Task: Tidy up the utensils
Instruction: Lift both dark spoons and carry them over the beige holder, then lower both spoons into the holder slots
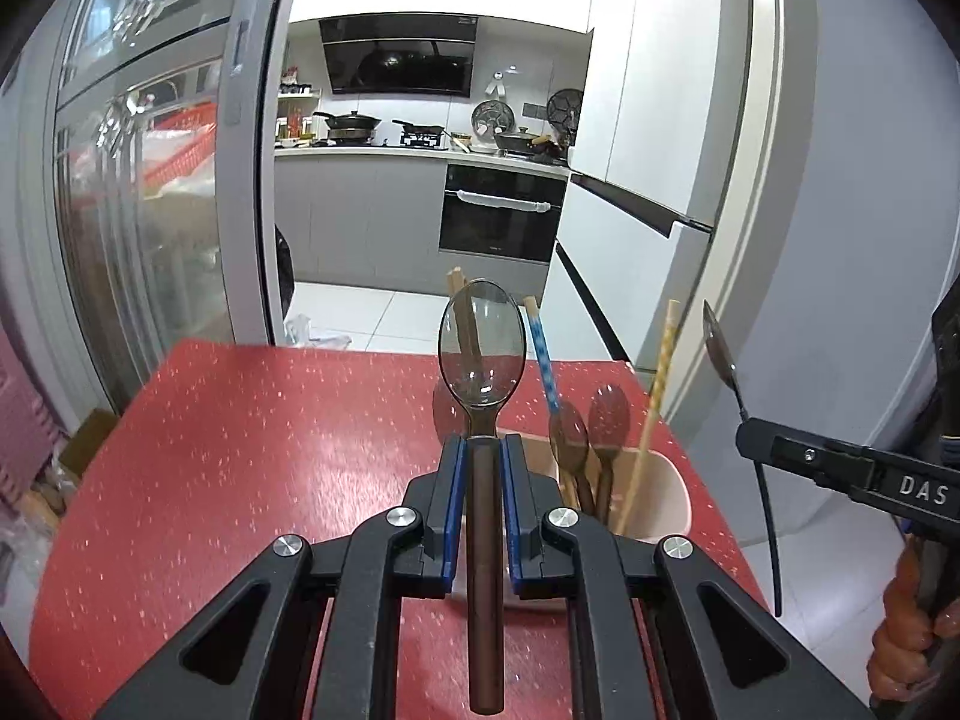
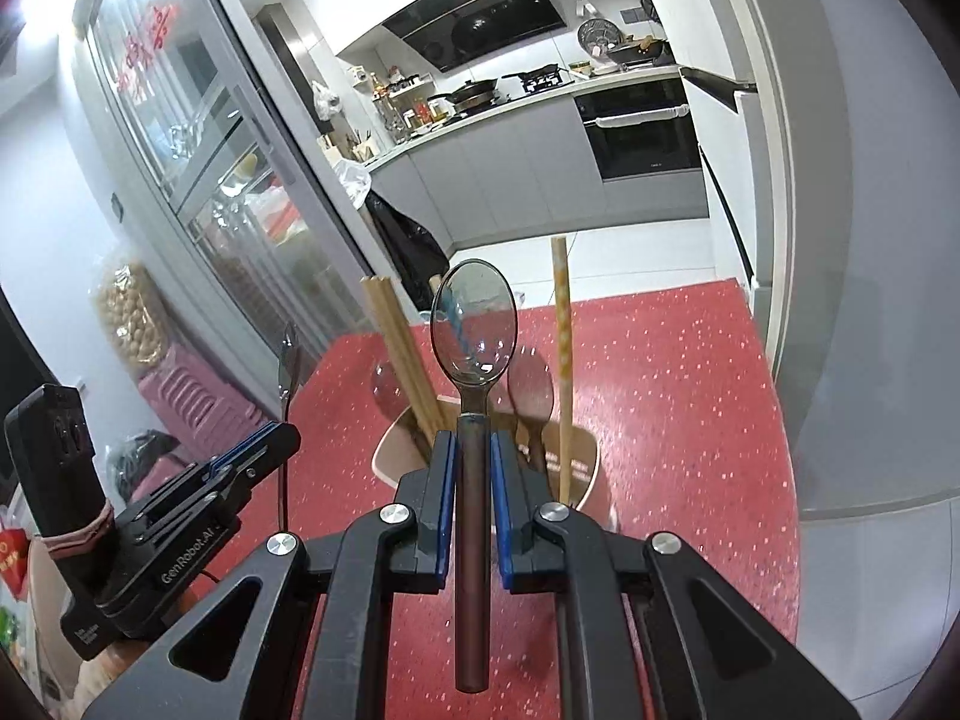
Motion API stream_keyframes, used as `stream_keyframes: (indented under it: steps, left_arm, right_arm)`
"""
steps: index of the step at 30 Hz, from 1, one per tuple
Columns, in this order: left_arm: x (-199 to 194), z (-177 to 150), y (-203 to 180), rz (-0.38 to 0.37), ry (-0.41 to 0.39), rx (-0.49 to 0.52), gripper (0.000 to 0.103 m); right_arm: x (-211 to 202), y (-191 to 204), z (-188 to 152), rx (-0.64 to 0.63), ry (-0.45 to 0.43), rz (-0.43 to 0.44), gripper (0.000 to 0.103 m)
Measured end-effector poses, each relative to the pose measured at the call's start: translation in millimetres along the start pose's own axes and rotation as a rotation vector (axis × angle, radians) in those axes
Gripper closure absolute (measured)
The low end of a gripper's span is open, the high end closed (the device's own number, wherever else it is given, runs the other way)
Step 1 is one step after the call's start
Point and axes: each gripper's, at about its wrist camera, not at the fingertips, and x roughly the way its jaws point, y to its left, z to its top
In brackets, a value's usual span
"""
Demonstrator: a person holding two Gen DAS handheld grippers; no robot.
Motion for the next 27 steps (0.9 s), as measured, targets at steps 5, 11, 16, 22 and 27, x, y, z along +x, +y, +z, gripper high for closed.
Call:
stream_keyframes:
  steps: [5, 11, 16, 22, 27]
  left_arm:
    - [13.6, 14.8, -1.8, 0.002, -0.023, -0.007, 0.066]
    - [20.7, 32.8, 0.6, 0.018, -0.091, -0.023, 0.066]
    - [32.4, 34.5, -2.4, 0.05, -0.135, -0.011, 0.066]
    - [50.1, 21.3, -6.2, 0.052, -0.157, -0.01, 0.066]
    - [61.9, 12.7, -6.6, 0.049, -0.165, -0.018, 0.066]
  right_arm:
    - [6.3, -4.0, 12.9, 0.008, -0.031, 0.002, 0.09]
    - [13.7, -2.7, 28.2, -0.02, -0.1, -0.003, 0.09]
    - [26.4, -2.7, 32.0, -0.043, -0.15, -0.019, 0.09]
    - [43.8, -0.7, 24.3, -0.096, -0.215, -0.05, 0.091]
    - [57.5, -0.7, 12.2, -0.132, -0.238, -0.072, 0.091]
